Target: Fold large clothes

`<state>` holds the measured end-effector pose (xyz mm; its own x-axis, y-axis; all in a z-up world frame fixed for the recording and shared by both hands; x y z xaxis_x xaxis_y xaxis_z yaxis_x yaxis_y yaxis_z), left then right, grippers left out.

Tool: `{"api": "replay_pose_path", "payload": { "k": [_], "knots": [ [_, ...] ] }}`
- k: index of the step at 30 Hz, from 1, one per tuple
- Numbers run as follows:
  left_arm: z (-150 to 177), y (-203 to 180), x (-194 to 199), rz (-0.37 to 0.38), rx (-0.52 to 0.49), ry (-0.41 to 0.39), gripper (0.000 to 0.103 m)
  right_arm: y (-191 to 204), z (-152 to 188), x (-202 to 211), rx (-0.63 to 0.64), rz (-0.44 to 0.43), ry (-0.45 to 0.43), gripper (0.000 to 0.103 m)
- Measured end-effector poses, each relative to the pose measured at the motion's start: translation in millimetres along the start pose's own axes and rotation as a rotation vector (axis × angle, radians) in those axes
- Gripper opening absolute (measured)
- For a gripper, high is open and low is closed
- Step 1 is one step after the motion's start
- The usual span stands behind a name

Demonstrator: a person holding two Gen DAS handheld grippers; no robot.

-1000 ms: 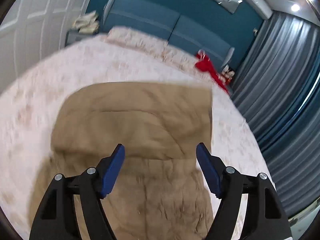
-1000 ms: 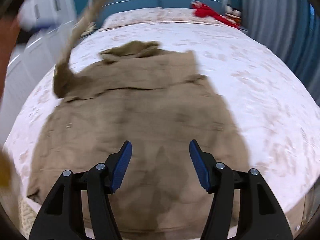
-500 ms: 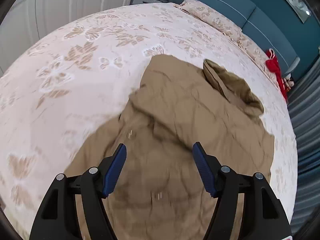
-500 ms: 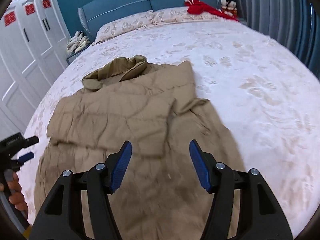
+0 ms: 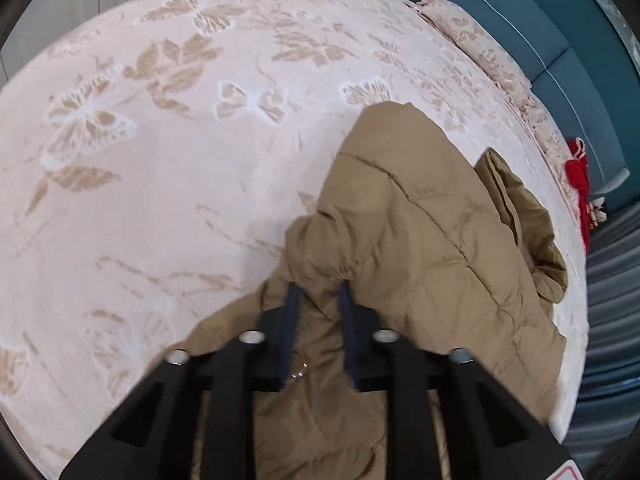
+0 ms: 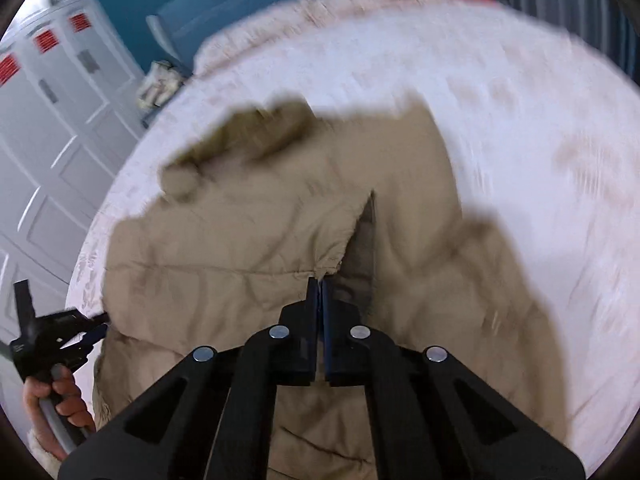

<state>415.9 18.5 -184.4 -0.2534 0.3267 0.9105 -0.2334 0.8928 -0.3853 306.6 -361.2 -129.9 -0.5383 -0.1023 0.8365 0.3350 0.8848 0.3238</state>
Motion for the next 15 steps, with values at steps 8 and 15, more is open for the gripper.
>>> {"api": "replay_pose_path", "payload": {
  "k": [8, 15],
  "knots": [
    [5.1, -22.8, 27.0, 0.017, -0.057, -0.119, 0.0, 37.4, -61.7, 62.0, 0.155, 0.062, -0.238, 0.0],
    [11.8, -23.7, -5.4, -0.052, -0.089, -0.083, 0.0, -12.8, -49.7, -15.5, 0.058, 0.117, -0.077, 0.0]
  ]
}}
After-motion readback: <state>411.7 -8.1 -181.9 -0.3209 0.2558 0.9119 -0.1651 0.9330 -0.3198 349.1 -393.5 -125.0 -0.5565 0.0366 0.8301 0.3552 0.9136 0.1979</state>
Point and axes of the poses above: each gripper's, at about its wrist camera, not at the fingertips, and x roughly against the way its jaws point, y to its left, z to its underside, the point moved 3 cm from there along -x, roughly the way its jaws point, and after that the axes turned 12 degrees about y, right-handed, at the moved point
